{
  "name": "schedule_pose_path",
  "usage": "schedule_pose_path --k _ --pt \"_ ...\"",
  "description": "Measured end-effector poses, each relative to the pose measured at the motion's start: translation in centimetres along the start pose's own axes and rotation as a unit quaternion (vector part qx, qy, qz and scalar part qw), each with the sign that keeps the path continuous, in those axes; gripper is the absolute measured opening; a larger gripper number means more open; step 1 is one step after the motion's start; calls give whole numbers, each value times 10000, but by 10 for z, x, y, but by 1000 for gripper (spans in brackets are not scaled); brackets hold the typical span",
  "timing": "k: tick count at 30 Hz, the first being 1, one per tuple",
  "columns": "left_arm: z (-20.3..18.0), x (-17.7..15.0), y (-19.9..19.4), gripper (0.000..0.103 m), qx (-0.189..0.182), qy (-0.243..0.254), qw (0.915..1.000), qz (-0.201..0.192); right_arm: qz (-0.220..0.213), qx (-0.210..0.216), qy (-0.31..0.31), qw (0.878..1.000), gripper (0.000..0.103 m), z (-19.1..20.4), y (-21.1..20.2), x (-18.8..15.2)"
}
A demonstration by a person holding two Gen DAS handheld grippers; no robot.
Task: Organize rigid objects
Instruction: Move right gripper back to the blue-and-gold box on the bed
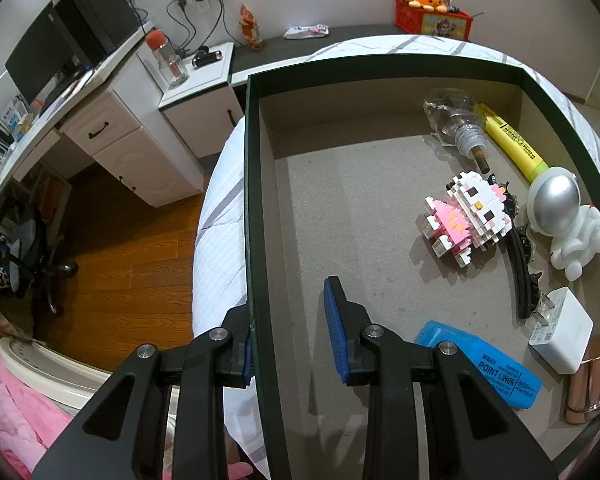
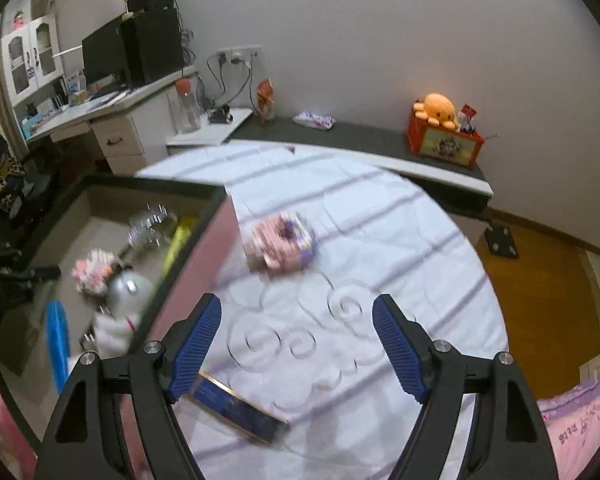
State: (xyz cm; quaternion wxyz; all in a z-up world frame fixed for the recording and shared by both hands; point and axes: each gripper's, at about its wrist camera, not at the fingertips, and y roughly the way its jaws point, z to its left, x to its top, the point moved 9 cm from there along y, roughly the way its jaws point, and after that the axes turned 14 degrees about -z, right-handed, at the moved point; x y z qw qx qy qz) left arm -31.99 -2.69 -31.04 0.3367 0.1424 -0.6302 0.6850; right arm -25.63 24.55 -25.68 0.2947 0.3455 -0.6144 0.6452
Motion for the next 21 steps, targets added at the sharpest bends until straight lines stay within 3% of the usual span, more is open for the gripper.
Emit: schedule_pose_path --k 11,21 --pt "-1 0 0 28 14 21 10000 1 357 516 -109 9980 80 22 -17 -60" --pt "-1 1 0 29 38 41 10000 0 371 224 -282 9987 80 22 12 -55"
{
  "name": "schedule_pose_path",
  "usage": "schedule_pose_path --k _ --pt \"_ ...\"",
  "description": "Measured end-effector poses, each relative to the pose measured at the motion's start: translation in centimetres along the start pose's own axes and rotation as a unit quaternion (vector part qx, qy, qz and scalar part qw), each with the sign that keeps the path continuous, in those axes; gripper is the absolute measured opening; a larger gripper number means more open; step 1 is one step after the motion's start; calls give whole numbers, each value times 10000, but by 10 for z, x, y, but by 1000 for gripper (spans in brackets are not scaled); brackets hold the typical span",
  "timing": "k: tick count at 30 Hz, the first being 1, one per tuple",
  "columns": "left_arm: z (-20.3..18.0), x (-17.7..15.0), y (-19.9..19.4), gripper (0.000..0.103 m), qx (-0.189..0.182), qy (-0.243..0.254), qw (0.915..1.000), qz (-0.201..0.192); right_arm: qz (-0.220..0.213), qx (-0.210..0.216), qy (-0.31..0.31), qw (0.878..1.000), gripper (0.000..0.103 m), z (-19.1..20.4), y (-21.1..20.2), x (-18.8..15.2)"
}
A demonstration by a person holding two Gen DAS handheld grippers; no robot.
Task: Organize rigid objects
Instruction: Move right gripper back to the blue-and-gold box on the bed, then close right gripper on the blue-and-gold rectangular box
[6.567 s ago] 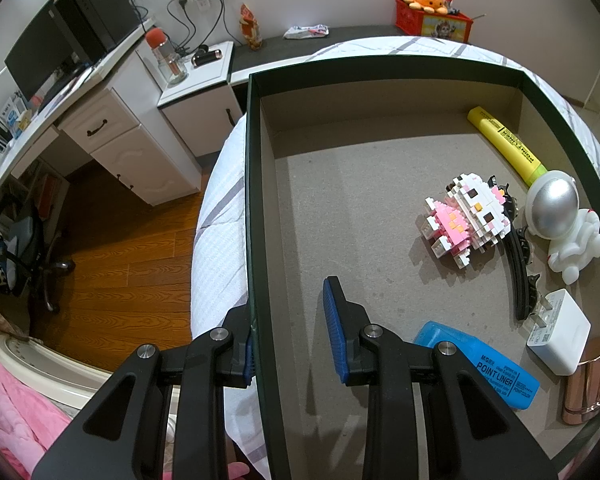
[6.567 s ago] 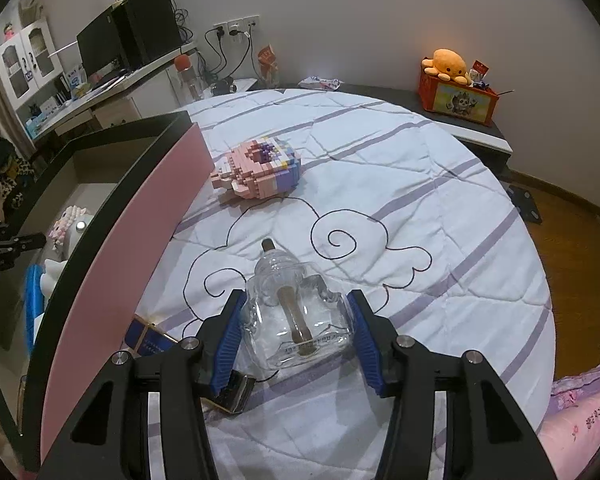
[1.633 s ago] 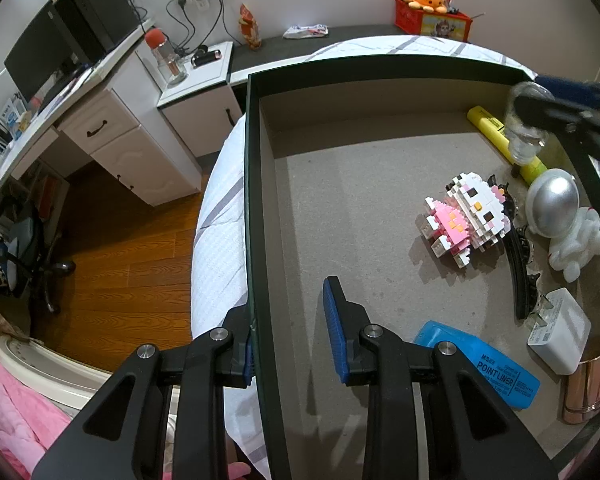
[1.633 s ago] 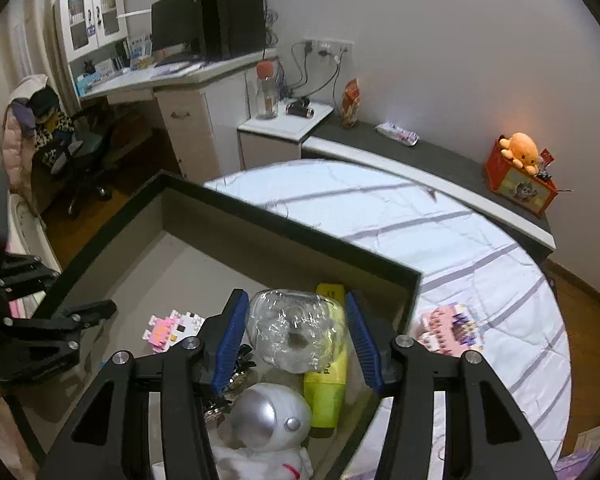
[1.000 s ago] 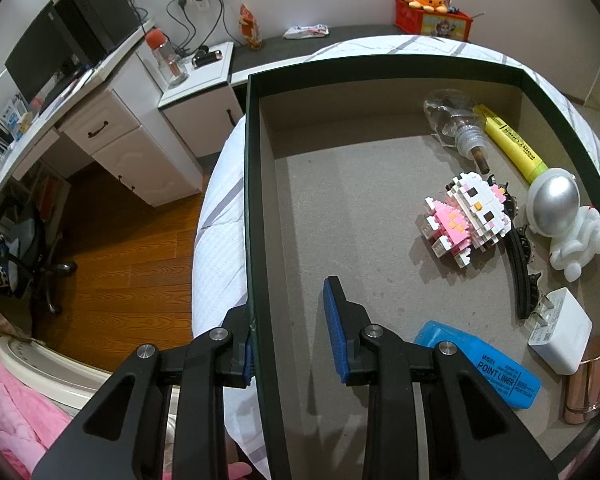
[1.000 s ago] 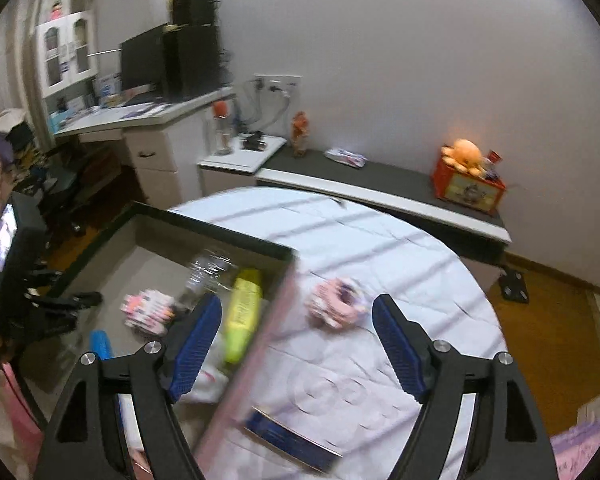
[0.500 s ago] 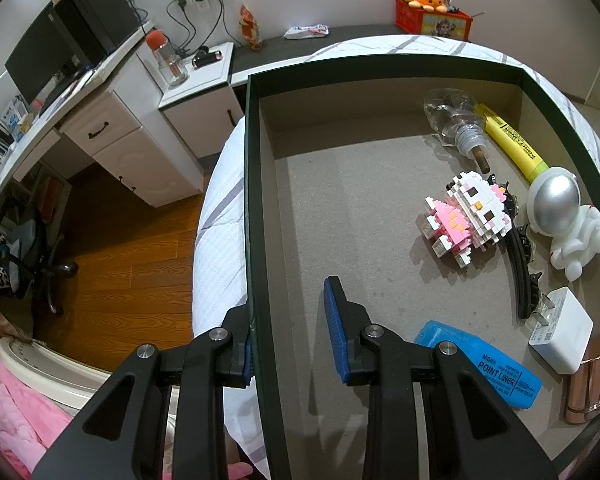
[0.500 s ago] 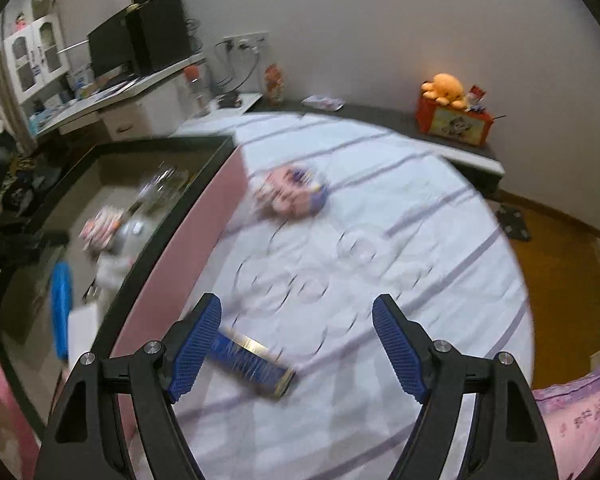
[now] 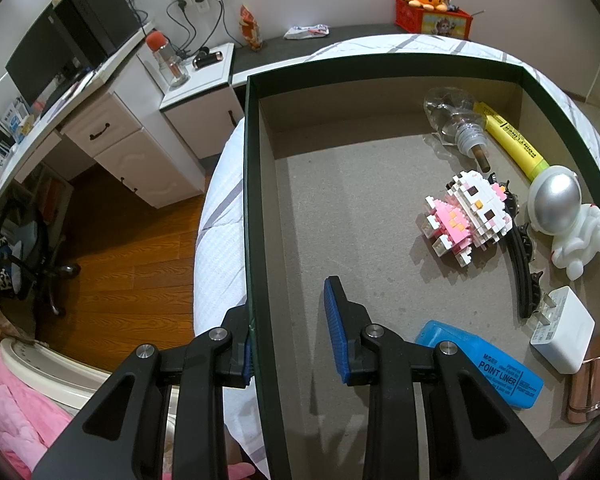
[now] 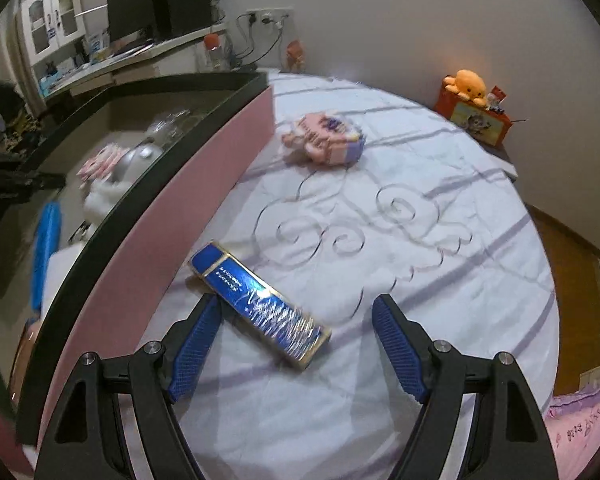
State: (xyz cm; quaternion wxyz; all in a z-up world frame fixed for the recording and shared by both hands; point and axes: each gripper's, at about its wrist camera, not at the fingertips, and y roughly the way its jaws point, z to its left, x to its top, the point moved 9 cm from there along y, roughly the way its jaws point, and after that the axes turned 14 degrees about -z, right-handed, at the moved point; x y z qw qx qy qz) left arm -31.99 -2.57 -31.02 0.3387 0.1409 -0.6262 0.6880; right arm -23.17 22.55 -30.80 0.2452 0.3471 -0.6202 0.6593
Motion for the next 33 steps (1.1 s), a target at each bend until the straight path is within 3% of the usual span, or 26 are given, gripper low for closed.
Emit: schedule_pose_path --k 8,18,20,22,33 --pt "-1 1 0 29 -15 -13 10000 -1 -67 -521 535 9972 80 -44 19 17" --pt "-1 1 0 29 -12 -7 10000 0 -69 -499 589 9970 87 -48 20 11" --pt "-1 1 0 29 -17 -11 10000 0 -53 -455 597 9972 91 -46 21 12" --pt "-1 1 0 29 -10 -5 10000 0 58 -356 489 9981 103 -40 26 10" --pt "0 2 1 29 14 31 10000 -3 53 -420 444 9981 103 -38 24 8"
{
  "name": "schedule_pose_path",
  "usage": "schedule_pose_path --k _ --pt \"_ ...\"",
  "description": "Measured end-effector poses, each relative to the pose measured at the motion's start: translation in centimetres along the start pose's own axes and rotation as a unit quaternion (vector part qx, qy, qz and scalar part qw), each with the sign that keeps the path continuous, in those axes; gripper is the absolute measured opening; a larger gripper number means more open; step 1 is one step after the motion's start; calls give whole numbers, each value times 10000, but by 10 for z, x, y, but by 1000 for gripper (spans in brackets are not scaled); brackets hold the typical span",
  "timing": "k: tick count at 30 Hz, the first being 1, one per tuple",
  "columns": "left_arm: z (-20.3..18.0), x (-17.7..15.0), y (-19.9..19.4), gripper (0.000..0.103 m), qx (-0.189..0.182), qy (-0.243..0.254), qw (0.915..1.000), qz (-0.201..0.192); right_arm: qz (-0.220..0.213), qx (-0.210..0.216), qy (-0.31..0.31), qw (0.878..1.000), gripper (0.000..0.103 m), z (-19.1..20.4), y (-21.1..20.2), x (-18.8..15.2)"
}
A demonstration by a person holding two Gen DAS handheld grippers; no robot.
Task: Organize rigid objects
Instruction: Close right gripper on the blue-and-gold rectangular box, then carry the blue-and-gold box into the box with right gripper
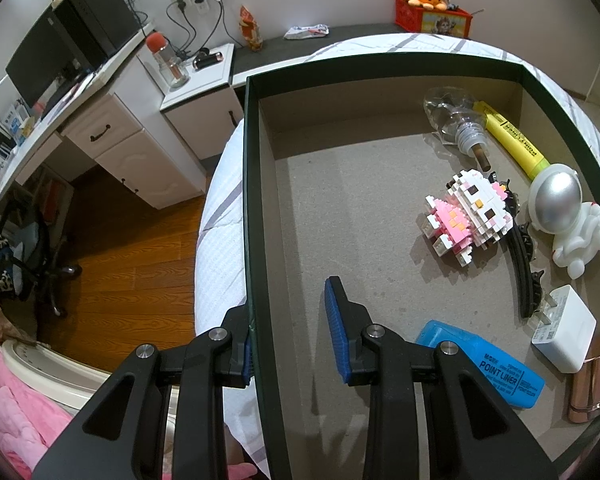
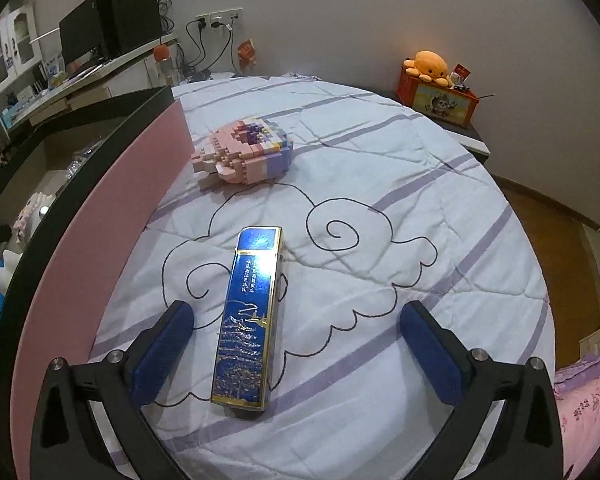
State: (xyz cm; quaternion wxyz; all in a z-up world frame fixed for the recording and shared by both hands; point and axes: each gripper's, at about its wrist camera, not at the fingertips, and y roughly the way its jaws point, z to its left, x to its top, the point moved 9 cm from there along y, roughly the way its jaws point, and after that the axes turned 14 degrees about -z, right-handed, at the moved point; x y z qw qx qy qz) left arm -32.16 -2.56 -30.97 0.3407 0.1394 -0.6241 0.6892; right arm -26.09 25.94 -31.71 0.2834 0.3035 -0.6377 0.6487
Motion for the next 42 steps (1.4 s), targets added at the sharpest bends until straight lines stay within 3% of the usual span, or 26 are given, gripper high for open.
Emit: schedule_pose_path --k 11,14,15,18,19,20,42 --pt "2 0 0 29 -12 -8 10000 -2 -6 -136 89 9999 94 12 -6 -2" --pt "1 0 0 29 -13 -11 10000 -1 -74 -157 95 9998 79 13 -11 -1" --pt "1 -1 0 29 -11 -11 10000 0 -141 -189 123 9996 64 12 -13 0" --pt "1 0 0 29 -13 -18 10000 1 -182 -110 147 9997 49 15 -14 1" --pt "1 0 0 29 -12 -10 10000 0 -236 -123 172 9995 30 14 -15 3" --pt "1 0 0 29 -14 -14 10000 0 -236 -76 224 9994 24 15 -16 3" --pt "0 -1 0 29 -13 -16 10000 1 -338 -92 120 9993 21 32 -29 14"
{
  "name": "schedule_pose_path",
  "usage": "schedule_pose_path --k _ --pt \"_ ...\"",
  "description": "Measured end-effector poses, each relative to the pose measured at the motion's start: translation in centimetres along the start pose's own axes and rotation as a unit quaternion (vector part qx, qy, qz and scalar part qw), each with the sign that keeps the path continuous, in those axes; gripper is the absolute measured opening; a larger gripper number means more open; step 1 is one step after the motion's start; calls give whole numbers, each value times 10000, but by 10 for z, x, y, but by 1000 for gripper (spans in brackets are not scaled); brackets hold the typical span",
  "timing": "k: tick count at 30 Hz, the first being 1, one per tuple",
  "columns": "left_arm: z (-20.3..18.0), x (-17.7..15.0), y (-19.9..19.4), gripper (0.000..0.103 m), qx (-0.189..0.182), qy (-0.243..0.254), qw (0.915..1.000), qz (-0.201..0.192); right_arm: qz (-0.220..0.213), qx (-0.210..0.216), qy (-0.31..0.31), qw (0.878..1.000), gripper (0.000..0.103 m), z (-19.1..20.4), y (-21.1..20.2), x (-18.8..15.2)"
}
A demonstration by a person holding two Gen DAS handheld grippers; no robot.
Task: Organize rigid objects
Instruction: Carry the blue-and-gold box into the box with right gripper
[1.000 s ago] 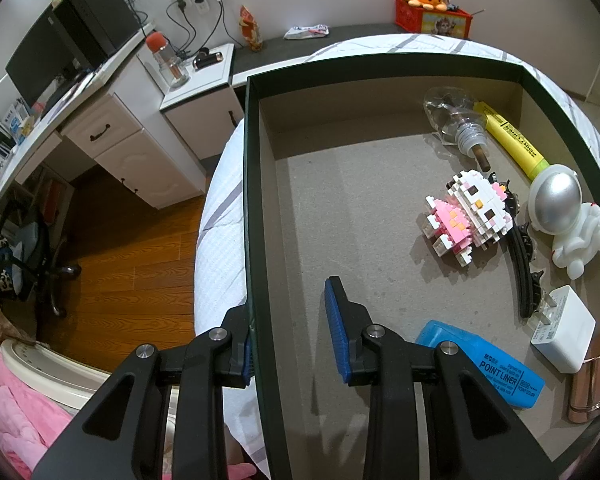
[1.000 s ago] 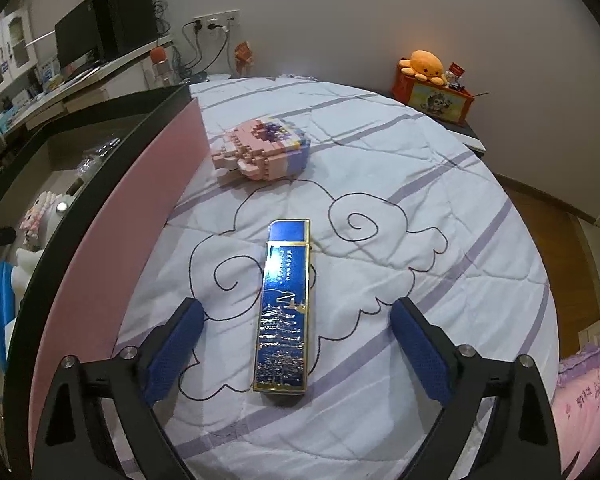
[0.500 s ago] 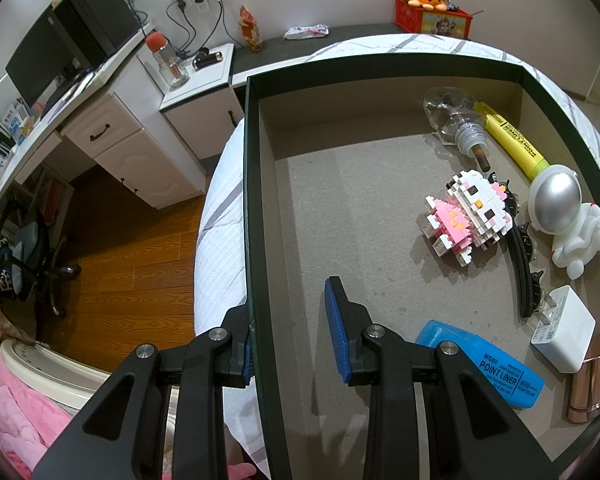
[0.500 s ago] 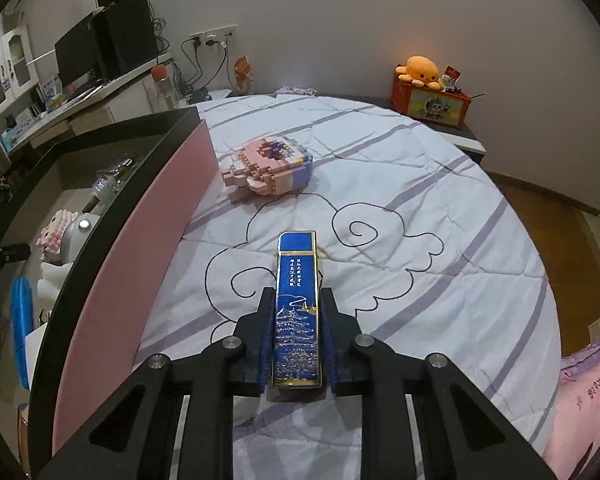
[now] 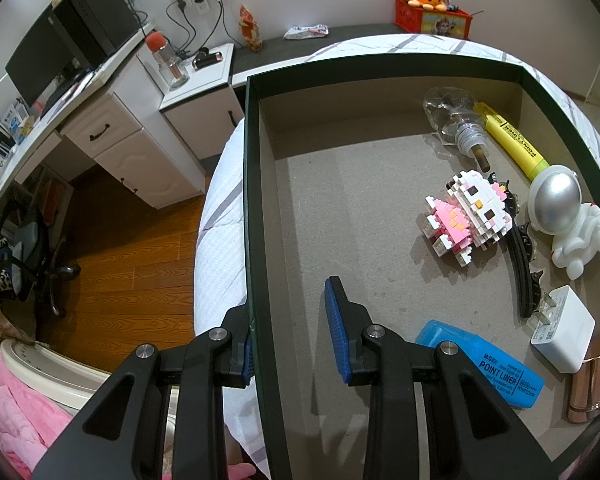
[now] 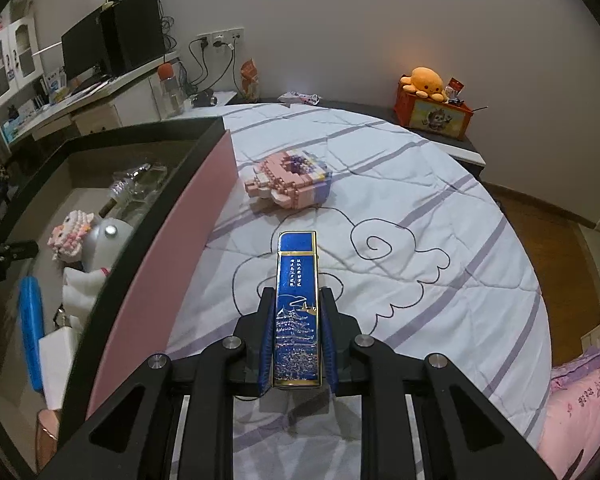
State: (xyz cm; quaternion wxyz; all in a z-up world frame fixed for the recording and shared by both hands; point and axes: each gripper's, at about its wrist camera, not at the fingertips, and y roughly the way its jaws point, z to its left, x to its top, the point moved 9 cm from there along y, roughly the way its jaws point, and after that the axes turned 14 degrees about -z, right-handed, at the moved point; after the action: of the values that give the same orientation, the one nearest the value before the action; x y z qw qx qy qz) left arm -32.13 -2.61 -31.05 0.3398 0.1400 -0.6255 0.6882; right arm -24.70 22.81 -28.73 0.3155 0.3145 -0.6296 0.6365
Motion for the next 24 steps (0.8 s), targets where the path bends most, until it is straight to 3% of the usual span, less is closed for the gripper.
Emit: schedule_pose_path --k 12,24 --pt "-1 0 0 29 -1 -3 10000 0 -142 184 -130 9996 21 17 -19 17" --pt "-1 -1 0 29 7 6 10000 -1 -490 638 -475 9956 21 63 -46 50"
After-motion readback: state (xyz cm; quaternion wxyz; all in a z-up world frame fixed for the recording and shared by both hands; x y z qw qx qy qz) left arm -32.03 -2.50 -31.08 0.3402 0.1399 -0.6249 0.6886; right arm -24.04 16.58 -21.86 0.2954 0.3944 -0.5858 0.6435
